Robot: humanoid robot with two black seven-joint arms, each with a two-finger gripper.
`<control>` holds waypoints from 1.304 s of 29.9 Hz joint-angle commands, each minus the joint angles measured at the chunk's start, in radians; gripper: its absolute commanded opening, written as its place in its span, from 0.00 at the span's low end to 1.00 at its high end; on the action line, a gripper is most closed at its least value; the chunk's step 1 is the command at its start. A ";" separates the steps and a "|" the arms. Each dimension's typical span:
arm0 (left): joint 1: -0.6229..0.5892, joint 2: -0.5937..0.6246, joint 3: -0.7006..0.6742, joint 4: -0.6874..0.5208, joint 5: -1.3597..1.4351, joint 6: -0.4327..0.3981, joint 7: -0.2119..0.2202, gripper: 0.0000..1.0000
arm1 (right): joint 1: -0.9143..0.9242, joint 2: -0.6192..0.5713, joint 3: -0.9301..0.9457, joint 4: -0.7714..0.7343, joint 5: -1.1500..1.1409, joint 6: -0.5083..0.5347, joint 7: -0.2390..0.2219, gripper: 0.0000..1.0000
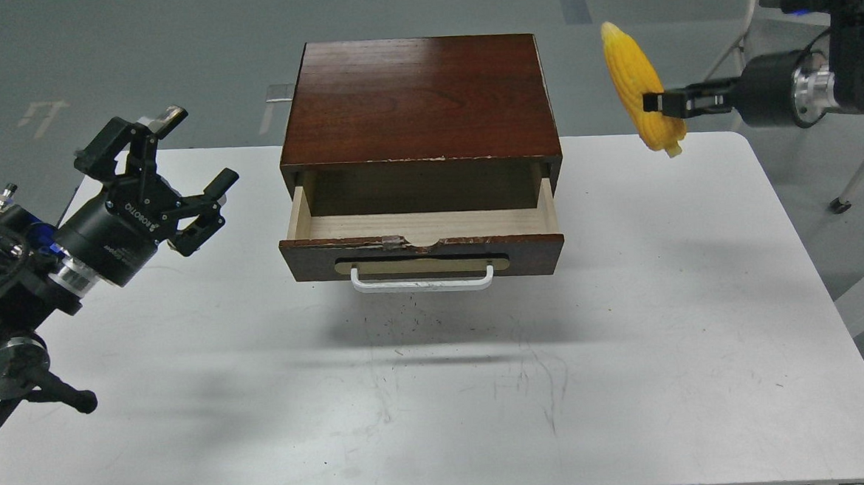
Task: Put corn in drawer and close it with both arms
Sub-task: 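Lift the corn with the right gripper and carry it over the drawer, then lower the corn into the open drawer and open the right gripper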
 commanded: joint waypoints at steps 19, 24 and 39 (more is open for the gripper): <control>-0.001 0.028 0.000 -0.017 -0.001 0.000 0.000 0.99 | 0.232 0.380 -0.269 0.162 -0.354 -0.098 0.000 0.12; 0.000 0.028 0.000 -0.017 -0.001 0.000 0.000 0.99 | 0.202 0.455 -0.328 0.073 -0.371 -0.171 0.000 0.12; 0.000 0.025 0.000 -0.017 -0.001 0.000 -0.001 0.99 | 0.133 0.497 -0.332 0.030 -0.365 -0.176 0.000 0.48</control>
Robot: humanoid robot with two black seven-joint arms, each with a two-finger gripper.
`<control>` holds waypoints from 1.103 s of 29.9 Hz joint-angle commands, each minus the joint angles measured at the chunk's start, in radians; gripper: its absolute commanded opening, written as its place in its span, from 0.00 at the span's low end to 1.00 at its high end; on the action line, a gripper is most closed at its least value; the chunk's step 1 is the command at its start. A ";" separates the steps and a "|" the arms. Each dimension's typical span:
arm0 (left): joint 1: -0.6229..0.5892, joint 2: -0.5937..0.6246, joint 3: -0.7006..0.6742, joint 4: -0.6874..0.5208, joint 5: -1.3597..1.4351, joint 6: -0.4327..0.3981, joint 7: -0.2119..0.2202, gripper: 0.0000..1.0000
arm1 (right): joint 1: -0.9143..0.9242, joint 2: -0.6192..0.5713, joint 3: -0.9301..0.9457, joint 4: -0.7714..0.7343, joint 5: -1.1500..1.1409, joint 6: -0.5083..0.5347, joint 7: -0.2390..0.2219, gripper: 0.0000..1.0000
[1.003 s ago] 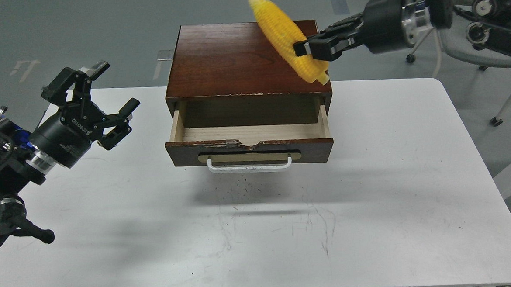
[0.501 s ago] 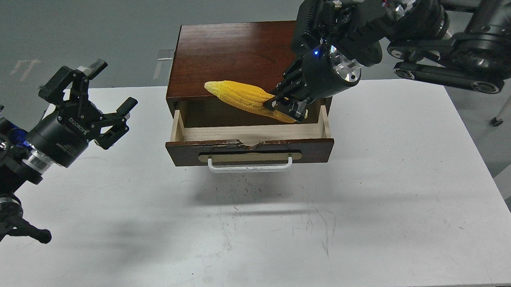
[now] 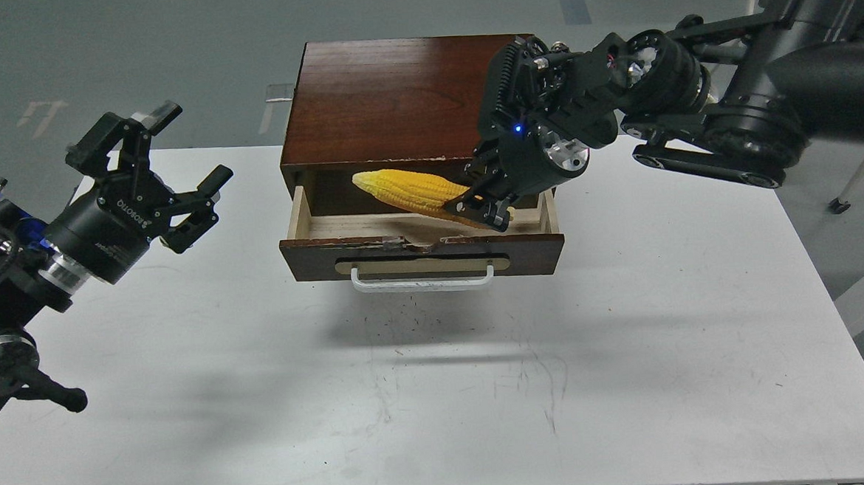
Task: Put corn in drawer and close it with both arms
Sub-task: 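Lower the corn into the open drawer and open the right gripper, then withdraw the right gripper away from the box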
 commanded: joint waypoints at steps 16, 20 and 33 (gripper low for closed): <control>0.000 0.001 0.000 0.000 0.000 0.000 -0.001 0.99 | 0.066 -0.010 0.044 0.018 0.211 -0.035 0.000 0.94; 0.000 0.002 0.000 0.000 0.000 0.000 -0.001 0.99 | 0.094 -0.044 0.094 0.023 0.367 -0.032 0.000 0.96; 0.000 -0.007 0.002 0.000 0.000 0.000 -0.002 0.99 | -0.251 -0.365 0.382 0.012 1.088 -0.042 0.000 0.97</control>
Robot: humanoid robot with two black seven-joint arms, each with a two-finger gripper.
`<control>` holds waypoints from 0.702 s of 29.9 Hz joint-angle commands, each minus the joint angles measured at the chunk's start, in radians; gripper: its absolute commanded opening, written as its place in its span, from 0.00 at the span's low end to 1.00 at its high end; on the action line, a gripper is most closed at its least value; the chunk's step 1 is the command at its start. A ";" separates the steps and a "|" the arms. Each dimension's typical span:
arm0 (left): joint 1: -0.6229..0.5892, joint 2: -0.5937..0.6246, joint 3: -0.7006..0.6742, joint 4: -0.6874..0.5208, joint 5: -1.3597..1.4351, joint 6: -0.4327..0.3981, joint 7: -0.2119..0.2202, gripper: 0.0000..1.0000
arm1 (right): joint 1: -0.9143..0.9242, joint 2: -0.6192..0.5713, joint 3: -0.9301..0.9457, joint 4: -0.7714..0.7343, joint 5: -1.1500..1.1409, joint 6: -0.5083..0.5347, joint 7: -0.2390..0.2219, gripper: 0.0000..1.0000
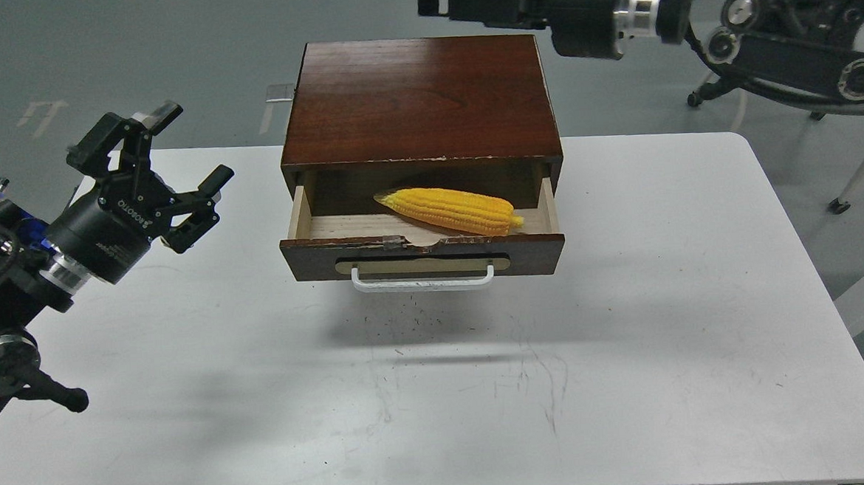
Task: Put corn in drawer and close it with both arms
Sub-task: 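Withdraw the right gripper away from the box, then move the left gripper down in front of the drawer handle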
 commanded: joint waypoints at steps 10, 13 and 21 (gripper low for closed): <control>0.002 -0.009 0.009 0.000 0.003 0.000 0.000 0.99 | -0.606 -0.098 0.477 -0.115 0.385 0.039 0.000 0.97; 0.000 -0.007 0.011 0.000 0.041 0.000 -0.002 0.99 | -0.663 -0.094 0.497 -0.137 0.465 0.079 0.000 0.97; -0.003 -0.007 0.009 -0.001 0.123 0.000 -0.006 0.99 | -0.762 -0.049 0.503 -0.212 0.561 0.158 0.000 0.99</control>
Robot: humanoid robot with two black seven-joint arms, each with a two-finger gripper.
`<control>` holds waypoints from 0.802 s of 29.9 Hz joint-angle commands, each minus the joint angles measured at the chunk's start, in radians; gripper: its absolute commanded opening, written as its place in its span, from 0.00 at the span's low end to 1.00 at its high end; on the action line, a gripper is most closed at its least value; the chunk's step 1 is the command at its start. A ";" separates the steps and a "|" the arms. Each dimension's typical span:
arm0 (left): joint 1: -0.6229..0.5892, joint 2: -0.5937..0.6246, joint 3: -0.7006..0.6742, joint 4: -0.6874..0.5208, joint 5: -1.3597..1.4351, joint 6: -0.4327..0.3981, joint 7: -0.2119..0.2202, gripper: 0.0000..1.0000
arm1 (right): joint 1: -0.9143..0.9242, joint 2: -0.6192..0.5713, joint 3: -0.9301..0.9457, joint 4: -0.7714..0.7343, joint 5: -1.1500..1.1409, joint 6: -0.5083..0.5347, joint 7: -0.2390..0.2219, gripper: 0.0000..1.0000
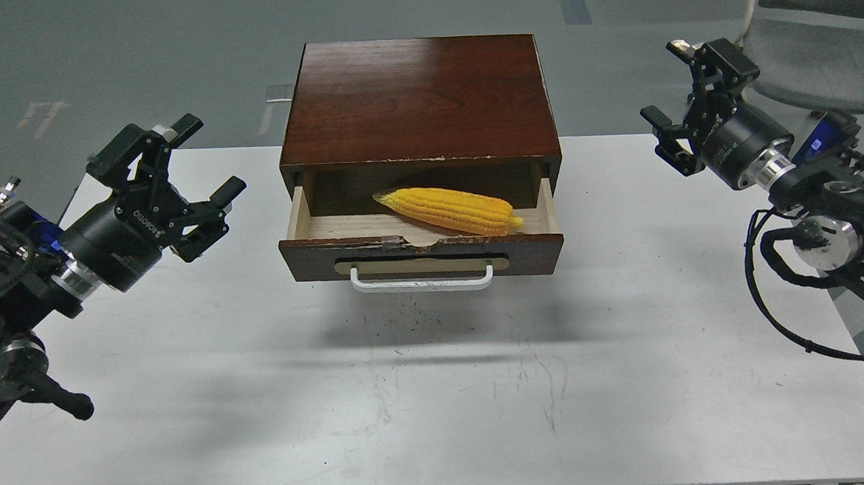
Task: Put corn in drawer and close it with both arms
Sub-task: 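Move the left gripper down in front of the drawer handle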
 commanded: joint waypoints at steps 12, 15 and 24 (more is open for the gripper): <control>-0.268 0.009 -0.002 -0.235 0.698 0.000 -0.028 0.93 | -0.028 0.013 -0.001 -0.021 0.008 0.012 0.000 0.99; -0.285 -0.039 0.007 -0.334 0.852 0.000 -0.028 0.93 | -0.029 0.011 -0.003 -0.022 0.008 0.009 0.000 0.99; -0.285 -0.111 0.185 -0.411 1.282 0.000 -0.028 0.93 | -0.029 0.010 -0.003 -0.022 0.008 0.009 0.000 0.99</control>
